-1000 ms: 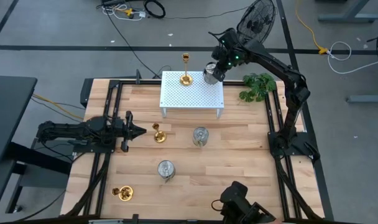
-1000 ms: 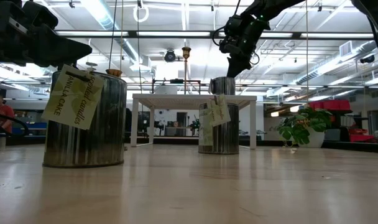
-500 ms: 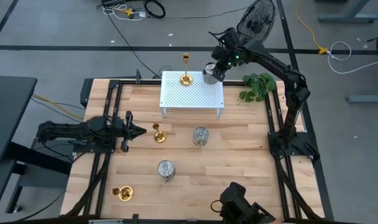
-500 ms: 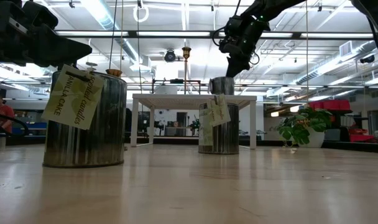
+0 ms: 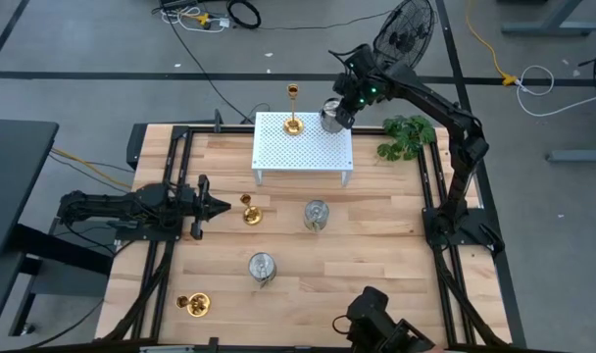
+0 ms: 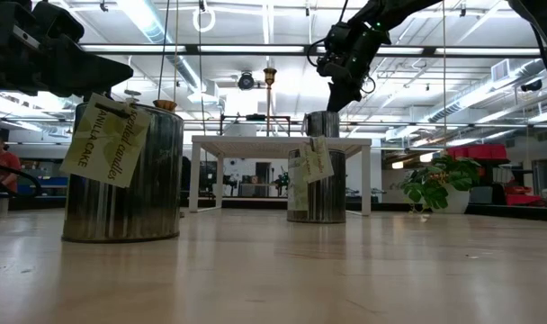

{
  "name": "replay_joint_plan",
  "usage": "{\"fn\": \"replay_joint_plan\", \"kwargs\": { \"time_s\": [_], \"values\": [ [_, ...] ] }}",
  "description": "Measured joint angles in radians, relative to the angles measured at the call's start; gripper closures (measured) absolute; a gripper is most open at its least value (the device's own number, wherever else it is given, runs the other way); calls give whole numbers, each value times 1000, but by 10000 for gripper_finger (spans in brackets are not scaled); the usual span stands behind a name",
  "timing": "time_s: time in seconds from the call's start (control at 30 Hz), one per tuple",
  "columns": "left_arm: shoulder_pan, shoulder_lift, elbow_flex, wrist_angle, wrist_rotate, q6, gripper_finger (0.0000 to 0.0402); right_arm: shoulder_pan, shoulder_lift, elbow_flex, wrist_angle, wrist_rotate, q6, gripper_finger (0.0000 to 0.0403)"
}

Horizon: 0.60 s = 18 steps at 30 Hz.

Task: Pick & Place candle stick holders
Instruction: Adjust the scented candle can on the shelf

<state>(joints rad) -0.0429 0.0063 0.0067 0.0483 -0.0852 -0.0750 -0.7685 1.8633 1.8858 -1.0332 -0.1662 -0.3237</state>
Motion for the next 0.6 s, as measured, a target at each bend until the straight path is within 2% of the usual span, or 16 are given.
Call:
{"fn": "replay_joint_plan", "kwargs": {
  "time_s": [0.6],
  "values": [
    [0, 0, 0, 0, 0, 0, 369, 4, 0, 0, 41, 2, 0, 403]
  ]
}}
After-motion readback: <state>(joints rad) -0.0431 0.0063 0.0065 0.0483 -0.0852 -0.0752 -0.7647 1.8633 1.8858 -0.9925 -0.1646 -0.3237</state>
